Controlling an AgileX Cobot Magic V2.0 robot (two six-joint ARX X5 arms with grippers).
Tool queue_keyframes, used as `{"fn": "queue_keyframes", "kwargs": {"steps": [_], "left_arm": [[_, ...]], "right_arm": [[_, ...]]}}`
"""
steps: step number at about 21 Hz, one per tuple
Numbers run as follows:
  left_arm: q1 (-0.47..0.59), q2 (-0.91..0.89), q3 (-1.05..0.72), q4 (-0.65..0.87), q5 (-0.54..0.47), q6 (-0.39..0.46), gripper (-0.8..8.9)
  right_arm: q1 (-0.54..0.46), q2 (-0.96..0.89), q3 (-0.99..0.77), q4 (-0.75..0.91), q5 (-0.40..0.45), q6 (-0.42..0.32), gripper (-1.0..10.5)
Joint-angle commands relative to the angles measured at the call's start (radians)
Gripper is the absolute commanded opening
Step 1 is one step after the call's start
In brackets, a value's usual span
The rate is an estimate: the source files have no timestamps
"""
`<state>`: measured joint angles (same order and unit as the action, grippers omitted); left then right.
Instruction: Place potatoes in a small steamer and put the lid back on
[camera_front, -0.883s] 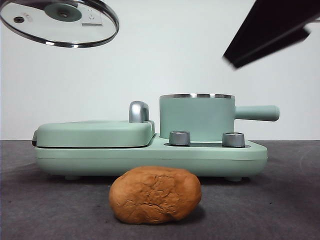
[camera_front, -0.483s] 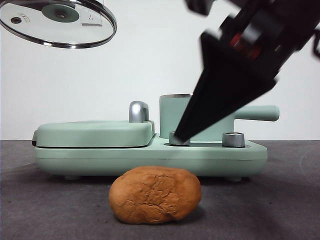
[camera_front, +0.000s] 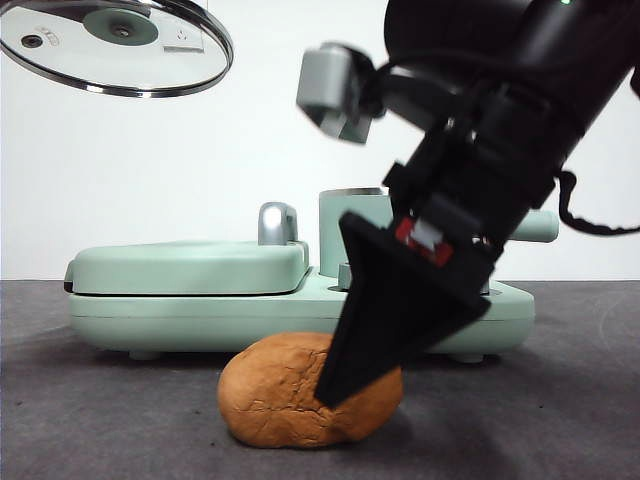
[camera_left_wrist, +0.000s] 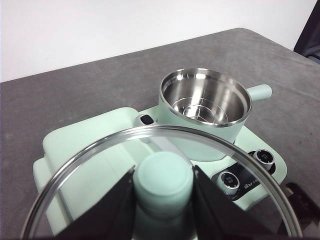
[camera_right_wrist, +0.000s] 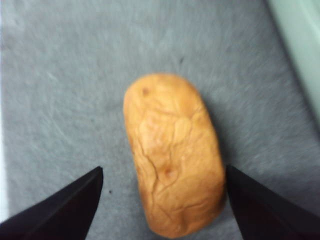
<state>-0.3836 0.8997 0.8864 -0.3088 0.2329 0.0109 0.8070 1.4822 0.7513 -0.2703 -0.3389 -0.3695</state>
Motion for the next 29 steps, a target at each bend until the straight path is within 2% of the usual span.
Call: {"fn": "queue_keyframes", "kwargs": {"steps": [1,3,7,11,15,17,23,29], "left_arm": [[-0.003,-0.005,0.014,0.029,0.000,0.000,0.09],[-0.003,-0.005,0.014,0.016,0.000,0.000,0.09],[-0.003,-0.005,0.014,-0.001,0.000,0.000,0.09],[-0.003,-0.005,0.014,-0.001,0.000,0.000,0.09],[-0.003,-0.005,0.014,0.000,0.000,0.000,0.09],[-0.003,-0.005,0.014,0.002,0.000,0.000,0.09],[-0.003,-0.005,0.014,0.004,0.000,0.000,0.09],[-0.003,-0.005,0.014,0.018,0.000,-0.001,0.09]], "right_arm": [[0.012,0.028,0.016,0.006,-0.002,0.023,2.6],[0.013,0.026,0.016,0.005,-0.001,0.053,2.2],[0.010,-0.021,0.037,-0.081,-0.001,0.169,2.2],[0.004,-0.108,0.153,-0.327,0.053,0.268,2.2],[-0.023,-0.130,0.373,-0.636,0.127,0.343,2.2],[-0.039,-0.130,0.470,-0.706,0.154,0.392,2.2],[-0.113,-0.109,0.663,-0.748,0.186,0.410,2.2],[-0.208,-0.015,0.798,-0.731,0.216,0.372,2.2]]}}
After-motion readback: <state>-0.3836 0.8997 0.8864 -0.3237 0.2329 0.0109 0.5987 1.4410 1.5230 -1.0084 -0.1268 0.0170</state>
